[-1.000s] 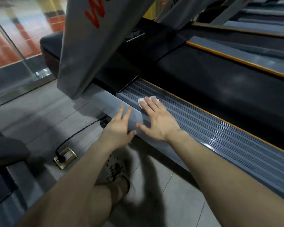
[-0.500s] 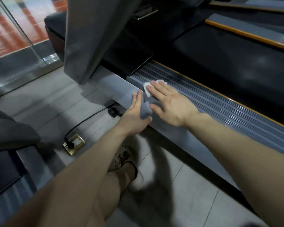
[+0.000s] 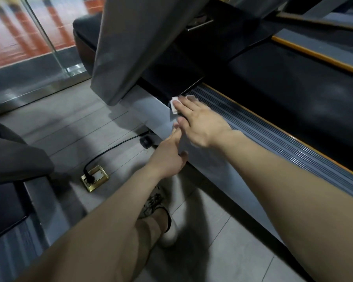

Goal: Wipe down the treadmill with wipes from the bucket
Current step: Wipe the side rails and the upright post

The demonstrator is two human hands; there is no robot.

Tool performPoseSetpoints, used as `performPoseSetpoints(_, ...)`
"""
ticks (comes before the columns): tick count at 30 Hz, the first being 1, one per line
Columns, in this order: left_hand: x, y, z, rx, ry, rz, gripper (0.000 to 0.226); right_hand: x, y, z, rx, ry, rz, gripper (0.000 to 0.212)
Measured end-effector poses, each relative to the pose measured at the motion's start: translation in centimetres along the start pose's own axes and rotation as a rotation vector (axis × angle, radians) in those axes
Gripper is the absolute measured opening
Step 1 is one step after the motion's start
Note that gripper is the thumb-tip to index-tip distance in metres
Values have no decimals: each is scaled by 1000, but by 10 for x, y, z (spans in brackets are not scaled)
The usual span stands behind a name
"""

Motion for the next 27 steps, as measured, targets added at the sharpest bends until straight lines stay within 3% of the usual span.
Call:
performPoseSetpoints(4,33,-6,9,-18,-6,207,75,-6,51,19,34,-16,45,57)
performPoseSetpoints(8,17,-11,0,57,82,74,87,-4,93,30,-23,-30,45,59)
performPoseSetpoints(13,8,-9,-8,84,192,1,97,4,29,14,37,-41,19,58)
performPoseSetpoints(18,4,-7,-9,95,162,-13,100,-3,-25,69,-260,-130,-42,57)
performPoseSetpoints(22,4,-11,-14,87,194,-34,99,1,18,27,-127,-87,78,67)
performPoseSetpoints(24,3,-11,-15,98,185,-41,100,-3,40,24,-58,-44,60,65)
performPoseSetpoints(27,0,-11,-14,110,168,-36,103,-7,5,68,-194,-23,8,64)
Point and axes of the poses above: each hand's wrist, its own y-axis away from the middle knuckle, its own x-axis out of the back of the hand, z = x × y, the point moved 10 cm from there along -y, towards the middle knuckle, and after that the axes turned 13 degrees about y, right-handed, at the moved point
